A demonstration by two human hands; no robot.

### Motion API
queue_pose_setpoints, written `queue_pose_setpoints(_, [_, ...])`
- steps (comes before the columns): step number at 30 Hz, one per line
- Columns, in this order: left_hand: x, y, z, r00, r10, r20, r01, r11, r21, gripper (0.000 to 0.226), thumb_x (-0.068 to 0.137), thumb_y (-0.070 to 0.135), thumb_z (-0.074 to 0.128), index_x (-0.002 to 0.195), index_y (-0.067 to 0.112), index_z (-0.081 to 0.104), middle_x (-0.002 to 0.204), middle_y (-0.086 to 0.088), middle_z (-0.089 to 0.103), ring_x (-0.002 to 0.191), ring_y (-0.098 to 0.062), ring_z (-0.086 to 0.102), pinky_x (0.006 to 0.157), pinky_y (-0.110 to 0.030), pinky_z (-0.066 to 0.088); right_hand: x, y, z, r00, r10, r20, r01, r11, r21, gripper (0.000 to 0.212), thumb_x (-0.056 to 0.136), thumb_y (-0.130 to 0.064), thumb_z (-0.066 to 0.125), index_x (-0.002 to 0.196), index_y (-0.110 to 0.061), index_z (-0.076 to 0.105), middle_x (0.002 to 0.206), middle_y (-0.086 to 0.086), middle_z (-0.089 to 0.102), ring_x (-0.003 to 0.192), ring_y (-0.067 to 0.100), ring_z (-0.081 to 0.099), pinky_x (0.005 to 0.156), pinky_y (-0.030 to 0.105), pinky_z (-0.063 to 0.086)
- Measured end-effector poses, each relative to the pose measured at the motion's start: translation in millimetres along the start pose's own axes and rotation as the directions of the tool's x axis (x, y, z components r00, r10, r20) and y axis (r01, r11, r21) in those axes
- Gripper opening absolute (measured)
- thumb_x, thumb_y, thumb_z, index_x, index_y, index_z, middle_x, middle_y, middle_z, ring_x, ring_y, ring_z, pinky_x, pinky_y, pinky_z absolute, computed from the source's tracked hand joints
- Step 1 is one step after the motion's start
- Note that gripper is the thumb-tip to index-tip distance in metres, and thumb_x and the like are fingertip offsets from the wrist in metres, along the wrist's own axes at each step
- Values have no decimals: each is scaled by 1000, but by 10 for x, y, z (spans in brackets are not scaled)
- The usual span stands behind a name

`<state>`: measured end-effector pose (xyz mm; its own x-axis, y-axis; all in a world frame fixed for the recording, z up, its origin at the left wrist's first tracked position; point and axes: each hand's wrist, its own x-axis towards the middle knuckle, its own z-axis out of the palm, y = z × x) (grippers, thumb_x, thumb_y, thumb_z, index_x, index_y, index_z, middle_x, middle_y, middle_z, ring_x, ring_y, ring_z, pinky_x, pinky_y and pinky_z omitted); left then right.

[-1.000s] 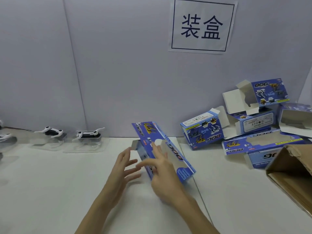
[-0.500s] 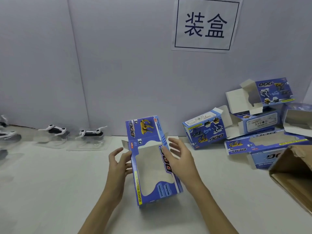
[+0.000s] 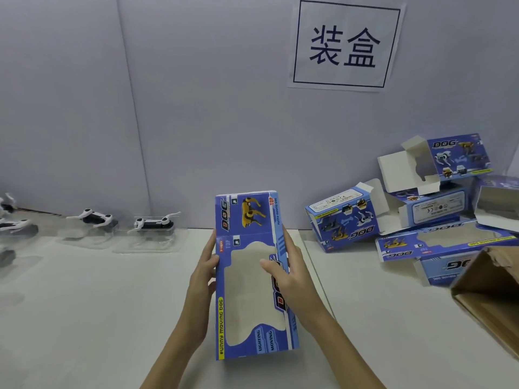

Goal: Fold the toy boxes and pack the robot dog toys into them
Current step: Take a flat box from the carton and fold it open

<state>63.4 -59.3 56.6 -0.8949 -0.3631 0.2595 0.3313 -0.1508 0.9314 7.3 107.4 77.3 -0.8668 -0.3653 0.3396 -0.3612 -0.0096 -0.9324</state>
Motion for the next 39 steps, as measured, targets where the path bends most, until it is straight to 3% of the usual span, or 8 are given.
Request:
queue_pose_setpoints(5, [-73,93,35,1000,-1,30,2,999,-41,55,83,63,64,134,48,50,127,4,72,105,-31,75,72,-43,65,-18,26,68,999,-24,27,23,1000,5,52,100,-44,61,148,-41,41,136,-10,62,123,9,63,96,28,58])
queue_pose_setpoints(11, [-65,81,0,998,-28,59,28,1000,3,26,86,53,66,108,42,60,118,-2,74,96,-32,77,67,-36,63,-48,-41,76,999,-1,41,-4,995,102,19,96,-53,55,114,-58,50,111,-38,66,109,-8,66,78,9,53])
queue_pose_setpoints(15, [-88,57,-19,998,-23,66,22,1000,22,33,79,60,72,100,37,59,115,-4,74,93,-29,77,66,-33,63,-19,-12,63,993,87,74,-100,976,191,34,91,-62,56,124,-59,49,119,-19,72,109,11,73,82,29,62])
queue_pose_setpoints(20, [-61,201,44,996,-93,11,94,995,-19,101,56,91,71,129,22,56,107,-7,78,92,-18,78,71,-30,63,-2,-17,32,1000,25,0,-24,976,214,27,98,-56,52,120,-41,57,112,-8,76,99,18,77,76,32,62])
queue_pose_setpoints(25, [-81,151,-173,953,-263,154,292,930,-221,50,79,55,72,110,17,80,106,-10,78,90,-30,78,71,-38,63,9,-17,5,994,-5,-106,31,969,244,47,100,-52,48,140,-30,43,114,-1,78,100,25,76,81,42,65])
queue_pose_setpoints(32, [-203,155,-4,904,-366,223,396,912,-106,62,59,69,79,91,16,80,92,-13,78,75,-30,78,63,-36,63,15,-42,-12,968,-44,-246,90,980,178,39,92,-46,65,126,-37,48,116,2,70,106,23,72,84,46,64])
queue_pose_setpoints(35, [-195,196,79,951,-283,121,297,947,-121,95,50,73,84,123,15,66,105,-17,77,83,-32,78,68,-41,63,17,-36,-31,931,-210,-299,201,978,-61,14,102,-32,62,115,-30,67,118,-2,69,111,14,66,91,40,59])
queue_pose_setpoints(39, [-108,154,50,985,140,-101,-122,978,167,104,49,100,65,142,58,46,133,6,58,117,-10,65,88,-26,58,-39,-66,61,970,-225,-89,228,973,31,41,104,-46,55,144,-39,49,119,-7,71,114,15,69,94,35,59])
